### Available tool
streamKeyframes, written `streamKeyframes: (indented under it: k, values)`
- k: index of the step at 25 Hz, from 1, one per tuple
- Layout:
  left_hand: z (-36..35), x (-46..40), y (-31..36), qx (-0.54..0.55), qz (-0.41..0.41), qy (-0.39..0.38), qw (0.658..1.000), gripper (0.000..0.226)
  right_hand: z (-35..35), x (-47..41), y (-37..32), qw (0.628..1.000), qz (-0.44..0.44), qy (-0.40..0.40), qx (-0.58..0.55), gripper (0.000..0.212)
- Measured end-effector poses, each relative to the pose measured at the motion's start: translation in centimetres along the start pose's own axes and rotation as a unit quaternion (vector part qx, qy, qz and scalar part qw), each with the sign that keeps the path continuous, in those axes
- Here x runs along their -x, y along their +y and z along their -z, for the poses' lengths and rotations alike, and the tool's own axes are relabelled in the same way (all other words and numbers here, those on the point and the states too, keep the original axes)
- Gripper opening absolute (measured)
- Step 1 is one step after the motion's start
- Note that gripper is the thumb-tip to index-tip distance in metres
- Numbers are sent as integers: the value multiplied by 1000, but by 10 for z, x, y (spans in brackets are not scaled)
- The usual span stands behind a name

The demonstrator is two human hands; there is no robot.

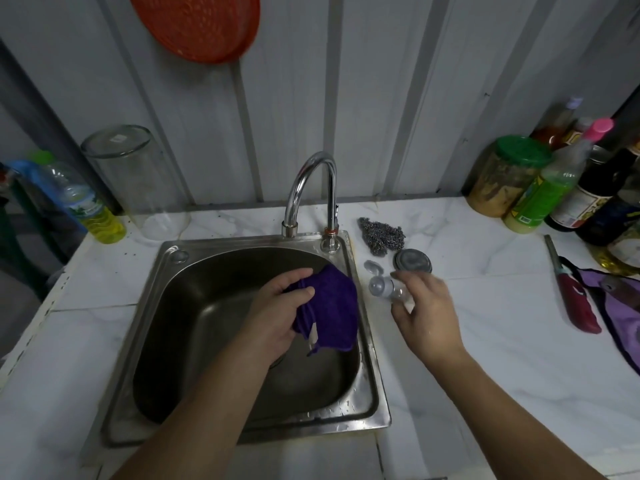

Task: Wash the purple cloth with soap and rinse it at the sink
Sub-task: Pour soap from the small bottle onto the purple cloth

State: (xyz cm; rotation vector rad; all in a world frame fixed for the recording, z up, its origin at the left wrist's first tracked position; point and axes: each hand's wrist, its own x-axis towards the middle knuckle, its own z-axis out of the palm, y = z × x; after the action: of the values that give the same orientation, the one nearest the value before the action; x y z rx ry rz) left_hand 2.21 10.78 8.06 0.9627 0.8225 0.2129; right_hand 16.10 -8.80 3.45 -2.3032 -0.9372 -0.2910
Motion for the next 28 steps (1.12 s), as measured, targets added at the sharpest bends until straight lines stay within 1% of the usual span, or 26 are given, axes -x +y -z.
streamKeyframes:
  k: [2,4,7,10,14,20,24,28]
  values:
    - [-1,5,0,2,9,2,1000,35,16,-17,-13,990,80,30,115,42]
    - [-2,10,-1,0,14,7,1000,34,31,-31,-31,969,134,41,202,43]
    - [-2,15,-1,-7,13,20,1000,35,43,-47,-53,939,221,39,260,37]
    - [-1,17,-1,0,14,19,1000,36,46,-56,-60,915,284,69,278,30]
    - [1,20,1,2,16,11,1000,37,48,-62,-67,898,321,89,287,33]
    - [2,23,5,9,18,6,1000,36,48,-62,-74,899,334,104,264,47]
    - [2,24,6,12,18,1,1000,36,46,-64,-72,894,348,111,258,36]
    - [4,23,7,3,17,-1,1000,35,46,-65,-75,892,354,119,256,34]
